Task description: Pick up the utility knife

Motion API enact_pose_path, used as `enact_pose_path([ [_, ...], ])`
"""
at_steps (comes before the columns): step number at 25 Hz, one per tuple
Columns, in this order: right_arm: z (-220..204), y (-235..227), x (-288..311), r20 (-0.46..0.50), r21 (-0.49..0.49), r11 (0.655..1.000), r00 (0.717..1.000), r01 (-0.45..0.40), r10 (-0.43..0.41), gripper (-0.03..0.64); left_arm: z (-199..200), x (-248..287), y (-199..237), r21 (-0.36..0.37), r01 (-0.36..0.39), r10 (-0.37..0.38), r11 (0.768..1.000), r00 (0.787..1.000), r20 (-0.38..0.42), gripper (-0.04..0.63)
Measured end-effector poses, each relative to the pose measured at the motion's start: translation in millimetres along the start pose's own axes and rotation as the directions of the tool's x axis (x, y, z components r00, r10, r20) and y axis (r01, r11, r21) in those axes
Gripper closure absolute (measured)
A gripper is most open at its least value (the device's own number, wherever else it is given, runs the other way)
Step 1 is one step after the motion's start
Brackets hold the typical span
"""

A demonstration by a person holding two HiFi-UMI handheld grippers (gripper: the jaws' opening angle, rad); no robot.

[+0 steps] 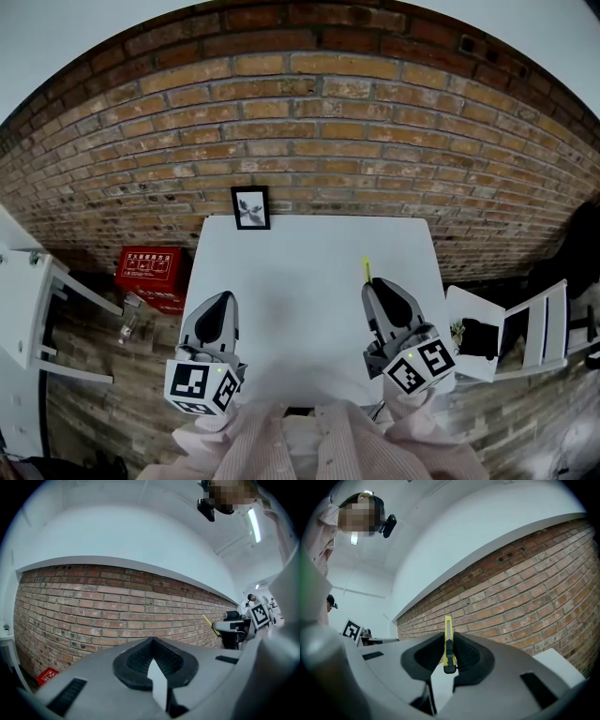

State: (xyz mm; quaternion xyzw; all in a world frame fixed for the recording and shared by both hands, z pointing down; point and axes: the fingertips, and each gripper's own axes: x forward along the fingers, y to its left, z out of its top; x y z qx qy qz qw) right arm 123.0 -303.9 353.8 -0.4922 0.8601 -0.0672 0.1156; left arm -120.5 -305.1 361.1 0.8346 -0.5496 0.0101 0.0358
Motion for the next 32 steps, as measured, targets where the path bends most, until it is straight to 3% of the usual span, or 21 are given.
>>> enact_pose_path([
  [32, -1.6, -3.0, 0.8, -0.021, -0.048, 0.999, 1.0, 0.008, -0.009, 0.555, -9.0, 4.4, 0.9, 0.003, -0.008, 0.008, 1.0, 1.0, -0.023, 0.601],
])
